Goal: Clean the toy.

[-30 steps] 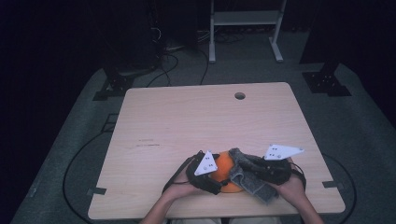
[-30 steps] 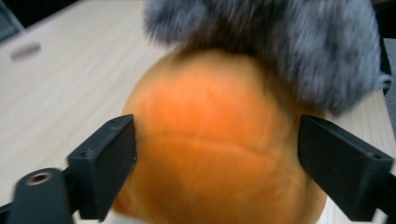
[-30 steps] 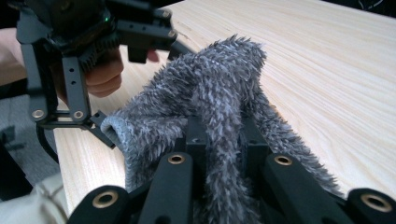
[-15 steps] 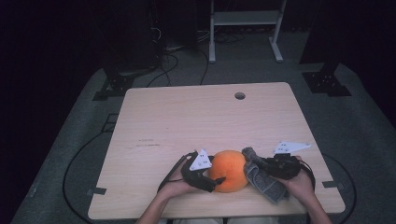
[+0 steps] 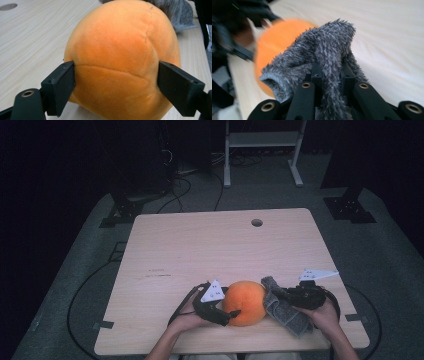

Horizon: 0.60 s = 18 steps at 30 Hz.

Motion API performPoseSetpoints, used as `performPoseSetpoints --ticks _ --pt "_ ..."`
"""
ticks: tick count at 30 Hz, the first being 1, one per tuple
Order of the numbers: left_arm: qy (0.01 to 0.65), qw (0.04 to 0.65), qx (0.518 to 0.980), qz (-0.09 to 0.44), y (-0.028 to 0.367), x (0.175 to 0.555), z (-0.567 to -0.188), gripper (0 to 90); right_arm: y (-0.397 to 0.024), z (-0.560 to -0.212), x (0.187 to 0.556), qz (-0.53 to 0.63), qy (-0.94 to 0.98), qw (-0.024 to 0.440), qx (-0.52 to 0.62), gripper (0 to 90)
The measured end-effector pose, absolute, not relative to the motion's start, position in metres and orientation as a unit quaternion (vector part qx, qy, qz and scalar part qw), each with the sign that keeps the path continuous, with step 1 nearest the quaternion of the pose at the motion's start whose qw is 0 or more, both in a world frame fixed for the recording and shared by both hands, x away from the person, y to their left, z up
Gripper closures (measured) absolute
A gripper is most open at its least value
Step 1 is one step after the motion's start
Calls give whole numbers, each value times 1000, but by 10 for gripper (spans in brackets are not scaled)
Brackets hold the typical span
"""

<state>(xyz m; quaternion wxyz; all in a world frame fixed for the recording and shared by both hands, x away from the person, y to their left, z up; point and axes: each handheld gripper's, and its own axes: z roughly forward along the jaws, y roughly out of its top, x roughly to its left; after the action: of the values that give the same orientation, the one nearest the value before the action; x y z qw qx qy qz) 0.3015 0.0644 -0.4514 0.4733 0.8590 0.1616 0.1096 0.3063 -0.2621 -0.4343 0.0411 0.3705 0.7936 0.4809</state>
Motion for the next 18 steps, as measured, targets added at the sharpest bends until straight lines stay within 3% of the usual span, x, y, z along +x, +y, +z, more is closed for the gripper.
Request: performPoseSetpoints --ticks 6,13,16,18 --pt "139 465 866 121 57 295 -445 166 -238 -417 302 514 794 46 321 773" --pt "175 473 858 99 53 307 -439 0 -236 -424 294 490 820 36 294 769" --pt "168 469 864 80 47 311 -447 1 -239 -425 295 493 817 29 296 767" --pt "153 462 867 106 45 307 -445 126 -239 -425 296 491 817 31 301 767"
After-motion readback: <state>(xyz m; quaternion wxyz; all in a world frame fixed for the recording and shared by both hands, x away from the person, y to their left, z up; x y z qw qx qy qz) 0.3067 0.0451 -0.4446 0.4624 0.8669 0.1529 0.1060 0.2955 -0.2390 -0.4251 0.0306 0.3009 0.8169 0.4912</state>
